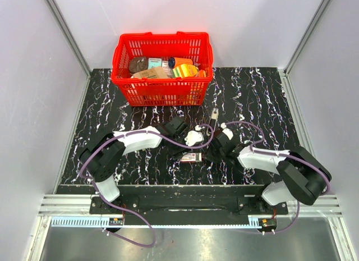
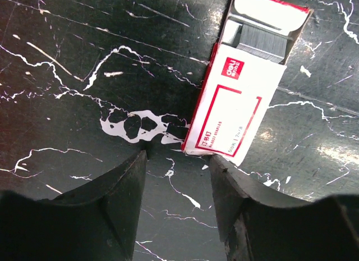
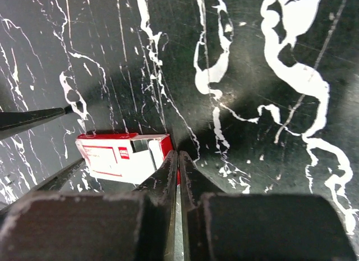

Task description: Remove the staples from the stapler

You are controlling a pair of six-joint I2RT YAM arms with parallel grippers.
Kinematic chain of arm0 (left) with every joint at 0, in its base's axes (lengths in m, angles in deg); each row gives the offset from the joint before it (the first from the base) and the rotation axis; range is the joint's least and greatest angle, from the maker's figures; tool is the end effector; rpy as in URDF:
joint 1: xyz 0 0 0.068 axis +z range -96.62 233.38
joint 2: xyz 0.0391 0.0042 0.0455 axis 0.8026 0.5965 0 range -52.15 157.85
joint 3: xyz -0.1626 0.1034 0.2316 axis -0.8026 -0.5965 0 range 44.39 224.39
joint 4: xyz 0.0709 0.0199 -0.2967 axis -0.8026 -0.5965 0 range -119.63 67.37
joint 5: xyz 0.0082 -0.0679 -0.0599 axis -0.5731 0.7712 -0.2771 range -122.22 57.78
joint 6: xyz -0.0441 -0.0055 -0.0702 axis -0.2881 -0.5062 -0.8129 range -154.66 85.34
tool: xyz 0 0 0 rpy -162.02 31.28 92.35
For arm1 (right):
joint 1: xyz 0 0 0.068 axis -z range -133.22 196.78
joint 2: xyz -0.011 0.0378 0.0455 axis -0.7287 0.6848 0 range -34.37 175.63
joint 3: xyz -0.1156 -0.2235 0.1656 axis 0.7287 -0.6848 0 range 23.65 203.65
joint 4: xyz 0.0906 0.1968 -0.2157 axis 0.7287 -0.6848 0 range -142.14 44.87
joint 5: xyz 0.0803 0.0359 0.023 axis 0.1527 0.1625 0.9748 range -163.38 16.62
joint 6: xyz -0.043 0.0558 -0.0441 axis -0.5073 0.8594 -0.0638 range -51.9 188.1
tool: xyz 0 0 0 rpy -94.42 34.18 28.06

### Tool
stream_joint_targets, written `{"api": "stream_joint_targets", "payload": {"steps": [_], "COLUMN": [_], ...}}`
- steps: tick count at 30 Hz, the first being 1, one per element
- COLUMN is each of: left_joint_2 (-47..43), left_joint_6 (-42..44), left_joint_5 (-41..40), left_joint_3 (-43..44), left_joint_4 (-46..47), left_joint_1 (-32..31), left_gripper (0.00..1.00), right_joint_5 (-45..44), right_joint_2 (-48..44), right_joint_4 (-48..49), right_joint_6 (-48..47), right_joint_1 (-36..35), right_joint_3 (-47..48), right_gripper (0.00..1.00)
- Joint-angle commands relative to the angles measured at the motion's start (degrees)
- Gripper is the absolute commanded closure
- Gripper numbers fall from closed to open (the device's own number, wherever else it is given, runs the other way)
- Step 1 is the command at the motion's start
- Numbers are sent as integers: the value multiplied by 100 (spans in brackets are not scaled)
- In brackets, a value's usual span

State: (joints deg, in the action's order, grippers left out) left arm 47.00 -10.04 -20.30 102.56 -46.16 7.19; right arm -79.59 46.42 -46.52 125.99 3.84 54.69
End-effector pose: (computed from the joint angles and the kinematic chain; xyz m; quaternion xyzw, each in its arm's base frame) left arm 0.2581 -0.2908 0.1261 0.5807 0.7774 -0.1405 0.1965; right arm 0.2245 0.1980 0.1053 0.1404 0.9313 0.2234 0.2510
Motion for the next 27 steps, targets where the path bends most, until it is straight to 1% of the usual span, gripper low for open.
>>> {"api": "stream_joint_targets", "payload": {"steps": [1,5,6,16,23,27], "left_joint_2": [7,-10,-1,95,122,51], "left_joint_6": [95,104,104,148,210,210], "left_joint_5": [-85,-94,-85,-163,-339,-366], "left_joint_3": [168,168,177,256,282,291], "left_joint_4": [77,77,77,6,-99,-126], "left_joint_1": [-48,-39,-47,-91,-127,-127], "left_gripper": [47,48,48,49,50,50], "right_joint_5": [182,296,323,604,429,235], "right_joint_2": [261,454,481,789,534,306], "right_joint_4": [59,77,269,516,228,-54], "right_joint_6": [-102,-137,-146,-137,-217,-348], "right_joint_1": [40,31,31,5,5,5], "right_joint_3": [173,252,287,367,288,253], "right_gripper": [92,93,94,96,96,92]}}
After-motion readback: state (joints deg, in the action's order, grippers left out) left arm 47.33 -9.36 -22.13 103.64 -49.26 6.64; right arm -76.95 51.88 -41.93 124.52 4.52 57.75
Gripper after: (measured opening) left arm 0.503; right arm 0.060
